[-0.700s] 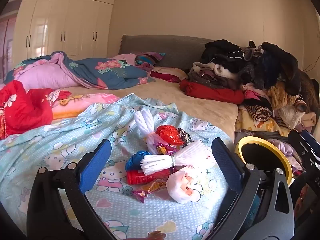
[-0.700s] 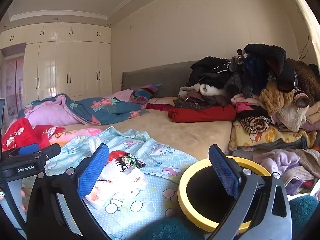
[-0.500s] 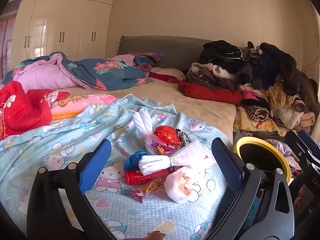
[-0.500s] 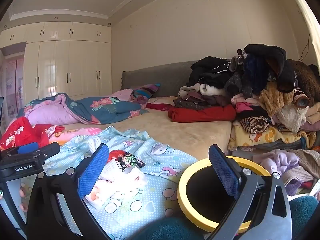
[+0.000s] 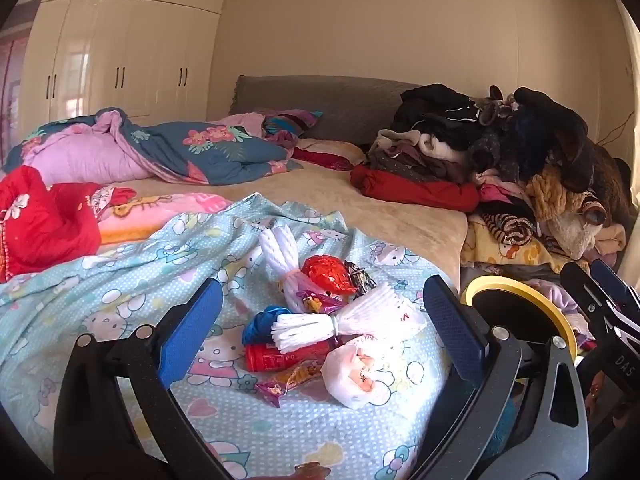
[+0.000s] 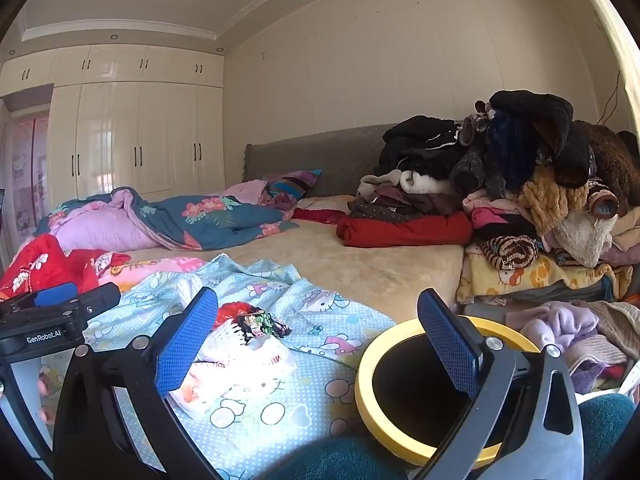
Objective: Collect trash
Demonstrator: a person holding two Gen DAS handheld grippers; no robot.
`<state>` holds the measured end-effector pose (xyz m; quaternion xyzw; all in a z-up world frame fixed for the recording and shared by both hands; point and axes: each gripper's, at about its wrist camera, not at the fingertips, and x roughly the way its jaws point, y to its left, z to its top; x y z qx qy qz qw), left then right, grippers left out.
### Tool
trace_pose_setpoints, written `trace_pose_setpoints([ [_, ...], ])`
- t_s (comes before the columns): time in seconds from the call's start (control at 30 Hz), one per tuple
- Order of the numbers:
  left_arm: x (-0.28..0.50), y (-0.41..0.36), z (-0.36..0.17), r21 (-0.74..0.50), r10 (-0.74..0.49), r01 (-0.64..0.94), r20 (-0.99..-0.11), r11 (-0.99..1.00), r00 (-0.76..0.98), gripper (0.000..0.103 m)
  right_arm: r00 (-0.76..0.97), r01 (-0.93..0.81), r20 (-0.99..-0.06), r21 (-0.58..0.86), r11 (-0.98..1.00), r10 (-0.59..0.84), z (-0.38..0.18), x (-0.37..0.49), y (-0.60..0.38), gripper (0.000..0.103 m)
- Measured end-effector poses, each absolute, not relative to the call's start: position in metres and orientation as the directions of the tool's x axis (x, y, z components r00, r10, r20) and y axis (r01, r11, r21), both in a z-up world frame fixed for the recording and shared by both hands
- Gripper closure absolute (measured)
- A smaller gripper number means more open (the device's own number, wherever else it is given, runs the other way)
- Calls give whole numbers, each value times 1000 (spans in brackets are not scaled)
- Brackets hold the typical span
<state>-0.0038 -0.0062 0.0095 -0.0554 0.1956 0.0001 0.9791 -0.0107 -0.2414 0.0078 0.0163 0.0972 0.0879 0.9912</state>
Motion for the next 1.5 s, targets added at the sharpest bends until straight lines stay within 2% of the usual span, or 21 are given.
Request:
trace_pose_setpoints([
  [1.5,-6,-13,11,-108,-25,-17,-379,994,925,11,965,-178,-188,51,983,184,9,-15,-240,6],
])
